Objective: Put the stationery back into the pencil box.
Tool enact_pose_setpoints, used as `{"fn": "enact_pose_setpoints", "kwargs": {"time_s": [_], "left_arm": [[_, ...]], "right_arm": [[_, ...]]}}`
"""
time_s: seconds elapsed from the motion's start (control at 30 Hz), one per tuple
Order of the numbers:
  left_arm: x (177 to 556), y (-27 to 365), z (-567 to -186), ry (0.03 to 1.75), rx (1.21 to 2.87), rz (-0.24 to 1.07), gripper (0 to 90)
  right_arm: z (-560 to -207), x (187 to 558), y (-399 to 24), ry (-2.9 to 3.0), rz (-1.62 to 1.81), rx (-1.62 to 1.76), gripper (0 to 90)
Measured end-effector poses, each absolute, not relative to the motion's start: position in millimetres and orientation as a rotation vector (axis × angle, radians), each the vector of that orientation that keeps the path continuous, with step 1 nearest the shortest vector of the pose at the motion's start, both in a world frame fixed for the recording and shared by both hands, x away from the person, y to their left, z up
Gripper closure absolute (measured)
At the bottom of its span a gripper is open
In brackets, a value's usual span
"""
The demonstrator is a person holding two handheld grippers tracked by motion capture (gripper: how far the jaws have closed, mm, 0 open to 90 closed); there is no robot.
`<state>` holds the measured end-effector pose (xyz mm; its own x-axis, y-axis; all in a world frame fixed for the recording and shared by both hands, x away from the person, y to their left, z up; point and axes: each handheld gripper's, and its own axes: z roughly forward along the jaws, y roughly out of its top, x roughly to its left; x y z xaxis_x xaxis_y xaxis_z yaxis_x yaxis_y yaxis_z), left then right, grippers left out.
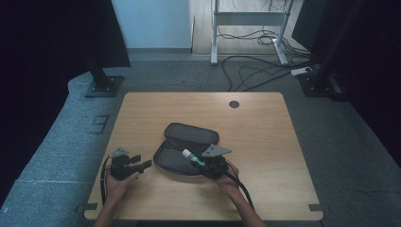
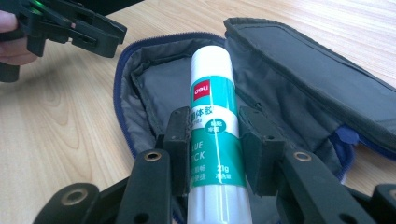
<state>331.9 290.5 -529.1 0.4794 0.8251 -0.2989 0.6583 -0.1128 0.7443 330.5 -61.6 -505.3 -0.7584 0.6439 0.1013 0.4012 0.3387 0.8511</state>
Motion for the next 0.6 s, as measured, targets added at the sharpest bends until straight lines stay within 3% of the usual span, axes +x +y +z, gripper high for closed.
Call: {"fn": "enact_pose_setpoints", "kwargs": {"time_s": [0.6], "left_arm": [[332, 293, -529, 1.248, 1.837, 0.237, 33.7]], "right_arm": [[-526, 348, -28, 2.441, 1.226, 0.888, 65.2]]}}
